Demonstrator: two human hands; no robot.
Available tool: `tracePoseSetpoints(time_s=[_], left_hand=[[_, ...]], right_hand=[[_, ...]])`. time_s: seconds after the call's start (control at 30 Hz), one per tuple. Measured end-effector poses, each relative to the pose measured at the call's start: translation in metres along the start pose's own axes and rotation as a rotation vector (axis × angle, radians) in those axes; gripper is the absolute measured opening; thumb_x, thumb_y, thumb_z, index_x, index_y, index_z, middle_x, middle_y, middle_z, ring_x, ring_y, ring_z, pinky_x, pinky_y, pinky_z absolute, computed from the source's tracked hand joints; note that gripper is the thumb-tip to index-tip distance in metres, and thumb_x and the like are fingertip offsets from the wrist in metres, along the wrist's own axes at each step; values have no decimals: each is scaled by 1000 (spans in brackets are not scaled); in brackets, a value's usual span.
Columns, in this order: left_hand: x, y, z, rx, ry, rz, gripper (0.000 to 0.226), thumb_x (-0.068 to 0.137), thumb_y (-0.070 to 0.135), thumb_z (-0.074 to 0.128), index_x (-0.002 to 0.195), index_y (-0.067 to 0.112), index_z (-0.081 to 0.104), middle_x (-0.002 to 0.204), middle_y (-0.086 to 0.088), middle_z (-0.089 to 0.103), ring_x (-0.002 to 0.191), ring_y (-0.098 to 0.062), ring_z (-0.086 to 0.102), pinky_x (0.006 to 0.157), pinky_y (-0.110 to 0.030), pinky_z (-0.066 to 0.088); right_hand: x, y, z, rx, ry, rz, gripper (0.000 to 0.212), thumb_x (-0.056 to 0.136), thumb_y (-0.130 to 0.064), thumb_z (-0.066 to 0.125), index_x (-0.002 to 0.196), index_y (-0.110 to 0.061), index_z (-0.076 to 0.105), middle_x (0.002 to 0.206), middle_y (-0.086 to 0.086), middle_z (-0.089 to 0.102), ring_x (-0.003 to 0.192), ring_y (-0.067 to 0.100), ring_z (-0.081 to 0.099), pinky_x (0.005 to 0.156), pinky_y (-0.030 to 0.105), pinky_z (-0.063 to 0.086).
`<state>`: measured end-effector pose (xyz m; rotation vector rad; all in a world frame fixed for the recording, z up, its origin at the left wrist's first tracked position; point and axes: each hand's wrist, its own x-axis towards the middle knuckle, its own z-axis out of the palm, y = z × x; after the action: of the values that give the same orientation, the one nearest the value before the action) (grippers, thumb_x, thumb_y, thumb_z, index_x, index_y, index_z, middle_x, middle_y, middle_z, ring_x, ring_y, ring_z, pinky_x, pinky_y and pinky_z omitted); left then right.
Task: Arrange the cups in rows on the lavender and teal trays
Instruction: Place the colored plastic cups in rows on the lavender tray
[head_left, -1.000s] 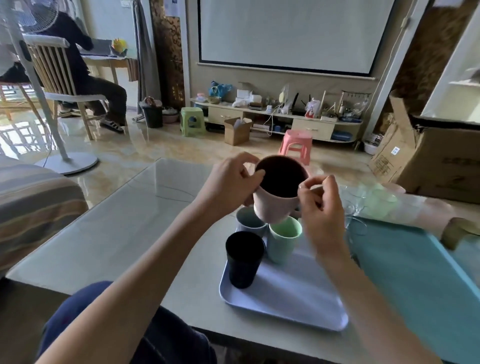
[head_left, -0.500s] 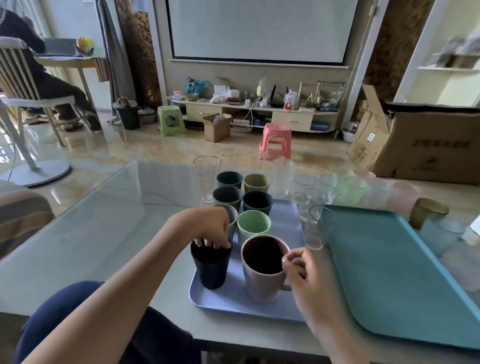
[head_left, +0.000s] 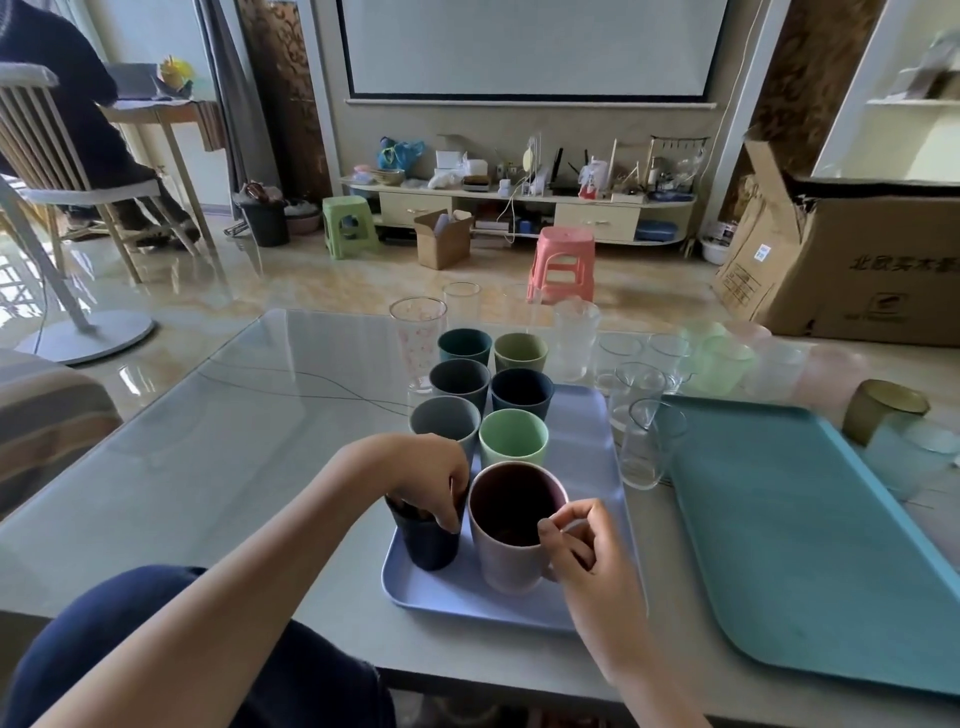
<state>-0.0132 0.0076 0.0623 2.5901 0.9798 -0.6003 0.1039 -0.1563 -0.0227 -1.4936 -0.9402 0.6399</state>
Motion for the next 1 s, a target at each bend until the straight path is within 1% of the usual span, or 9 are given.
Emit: tracePoseSetpoints(time_s=[0.13,0.23,0.3,0.37,0.6,0.77,0.87,0.93,1.0], left_hand=[[0,-1,-2,13,-17,4,24,76,33,72,95,19,67,94,-3,66,82,-17,57,73,-30,49],[-3,-1,-4,17,-35,6,28,77,32,72,100,17,67,100,-4,67,82,-16,55,67,-26,47],[-4,-1,-4,18,-29,13,28,77,31,72,100,17,67,91,-2,63,81,-15,54,61,-23,43],[-6,-1,-5,22,-28,14,28,77,32,72,100,17,67,87,3,60,80,-15,53,58,-21,42],[-5,-2,-4,21,-41,12,28,76,32,73,100,18,66,87,3,59,82,-16,54,73,-30,49],[-3,-7,-3,12,-50,18,23,75,34,74,93,21,66,87,3,61,82,-15,56,79,-33,52],[-8,-14,-9,-176,-90,9,11,81,32,70,82,24,62,87,1,69,78,-14,62,73,-28,51],[-12,-22,-17,-416,-22,-22,7,89,22,61,84,18,62,79,0,69,69,-13,65,65,-22,48],[-12,-35,-25,-496,209,-69,10,91,13,55,84,14,62,76,-2,67,62,-12,63,61,-22,47]], right_hand=[[-1,0,2,-7,2,20,18,86,-35,61,85,-19,53,64,1,63,65,15,60,74,56,53],[-4,2,6,-46,36,1,14,87,-34,62,86,-23,52,68,8,61,68,27,61,70,55,53],[-5,2,9,-68,53,-17,14,86,-33,62,86,-24,52,67,11,57,68,31,59,68,55,52],[-6,1,11,-78,56,-19,13,87,-32,62,87,-23,52,68,8,59,67,27,60,69,53,53],[-4,2,10,-57,35,13,15,87,-31,61,91,-21,51,77,-12,67,70,13,65,71,50,55],[-5,1,12,-53,45,5,14,87,-29,62,91,-21,51,77,-15,66,67,9,65,72,46,55],[-4,3,11,-41,39,4,14,87,-30,61,92,-20,52,76,-12,65,68,10,65,72,49,55],[-4,6,10,-45,43,0,14,86,-34,60,91,-22,53,75,-9,63,70,13,64,72,51,55],[-4,7,8,-52,42,-5,15,85,-36,57,91,-23,53,77,-8,63,72,15,64,72,50,56]])
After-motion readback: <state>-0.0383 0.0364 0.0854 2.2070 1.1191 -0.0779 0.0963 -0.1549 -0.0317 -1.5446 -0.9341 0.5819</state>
